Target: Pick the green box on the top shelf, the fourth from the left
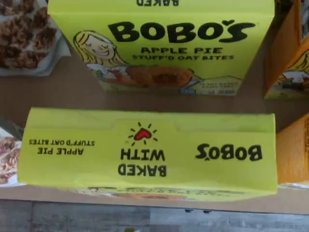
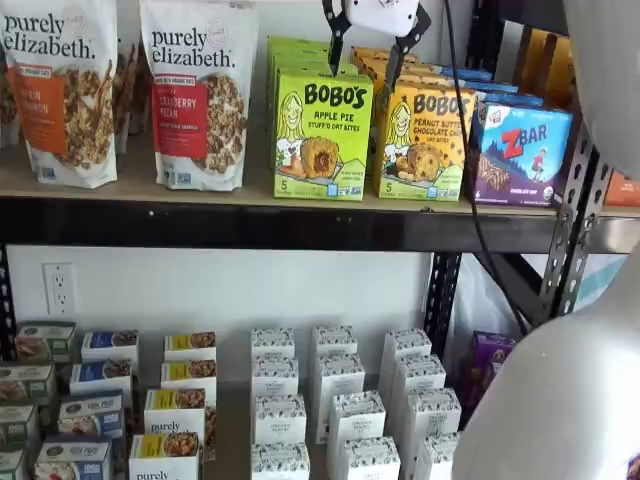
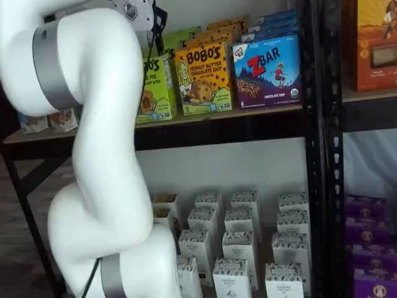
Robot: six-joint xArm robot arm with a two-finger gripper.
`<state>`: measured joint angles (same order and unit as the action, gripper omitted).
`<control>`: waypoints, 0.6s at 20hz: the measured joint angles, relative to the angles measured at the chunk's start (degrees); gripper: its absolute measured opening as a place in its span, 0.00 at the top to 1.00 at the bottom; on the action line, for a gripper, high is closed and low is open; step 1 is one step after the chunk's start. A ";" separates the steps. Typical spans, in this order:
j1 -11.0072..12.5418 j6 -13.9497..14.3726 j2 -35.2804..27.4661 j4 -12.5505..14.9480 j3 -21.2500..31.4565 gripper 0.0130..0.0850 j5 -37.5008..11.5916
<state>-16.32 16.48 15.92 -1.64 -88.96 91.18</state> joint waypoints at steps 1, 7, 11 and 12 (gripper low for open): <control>-0.04 0.02 -0.09 0.13 -0.07 0.00 -0.09; -0.01 -0.05 -0.47 0.63 -0.49 0.00 -0.34; 0.08 -0.14 -0.90 0.82 -1.11 0.00 -0.20; 0.11 -0.17 -1.01 0.73 -1.25 0.00 -0.11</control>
<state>-16.21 16.32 14.91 -0.90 -90.21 91.07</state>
